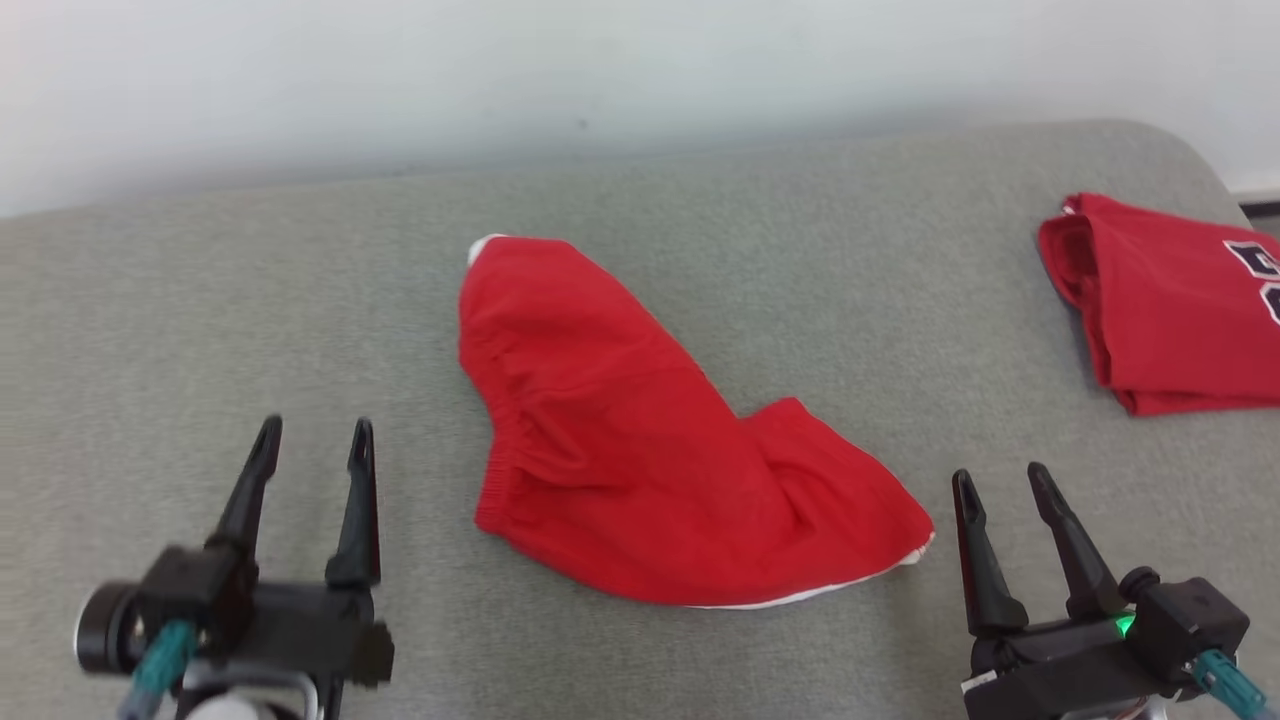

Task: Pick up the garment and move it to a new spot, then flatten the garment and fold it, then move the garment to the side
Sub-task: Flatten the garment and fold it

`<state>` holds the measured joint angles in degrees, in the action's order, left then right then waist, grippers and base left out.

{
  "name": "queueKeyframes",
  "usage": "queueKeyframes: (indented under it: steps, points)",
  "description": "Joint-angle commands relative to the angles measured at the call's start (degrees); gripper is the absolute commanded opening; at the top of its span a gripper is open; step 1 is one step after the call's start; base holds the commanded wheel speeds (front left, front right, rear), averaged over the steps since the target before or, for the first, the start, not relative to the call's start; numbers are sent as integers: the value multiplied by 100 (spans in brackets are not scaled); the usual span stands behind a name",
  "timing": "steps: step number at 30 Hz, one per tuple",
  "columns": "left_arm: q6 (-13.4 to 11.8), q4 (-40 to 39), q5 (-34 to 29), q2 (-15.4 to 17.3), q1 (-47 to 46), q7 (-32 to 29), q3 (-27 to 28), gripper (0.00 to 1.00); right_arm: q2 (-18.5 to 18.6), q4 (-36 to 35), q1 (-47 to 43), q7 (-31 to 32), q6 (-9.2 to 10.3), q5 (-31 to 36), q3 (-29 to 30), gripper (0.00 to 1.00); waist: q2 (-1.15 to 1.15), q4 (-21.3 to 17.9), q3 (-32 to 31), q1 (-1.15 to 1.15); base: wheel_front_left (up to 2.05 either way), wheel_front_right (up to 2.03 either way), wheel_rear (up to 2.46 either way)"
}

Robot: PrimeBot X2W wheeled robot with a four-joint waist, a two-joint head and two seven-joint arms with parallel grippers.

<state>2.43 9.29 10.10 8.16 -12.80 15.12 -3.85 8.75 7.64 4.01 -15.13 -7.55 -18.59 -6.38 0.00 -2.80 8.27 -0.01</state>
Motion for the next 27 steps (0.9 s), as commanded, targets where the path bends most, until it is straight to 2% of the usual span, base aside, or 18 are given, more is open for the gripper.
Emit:
queueKeyframes:
  steps: [1,6,13,23,27]
  points:
    - [-24,-231,-95,-71,298,-1,86,100,28,-25,-111,1,16,35,-14,100,0,248,-247,1,0,0,0]
    - [-52,-741,-245,-230,973,-1,321,100,87,-16,-227,1,16,37,-92,100,0,380,-437,1,0,0,0]
    - [49,-874,-267,-359,1463,0,562,100,104,-10,-358,1,16,15,-127,100,0,491,-591,1,0,0,0]
    - [170,-812,-354,-466,1459,0,623,100,144,-16,-353,1,16,-17,-201,100,0,426,-554,1,0,0,0]
    - [366,-495,-259,-453,1191,0,378,100,160,4,-291,1,16,-38,-215,100,0,338,-498,1,0,0,0]
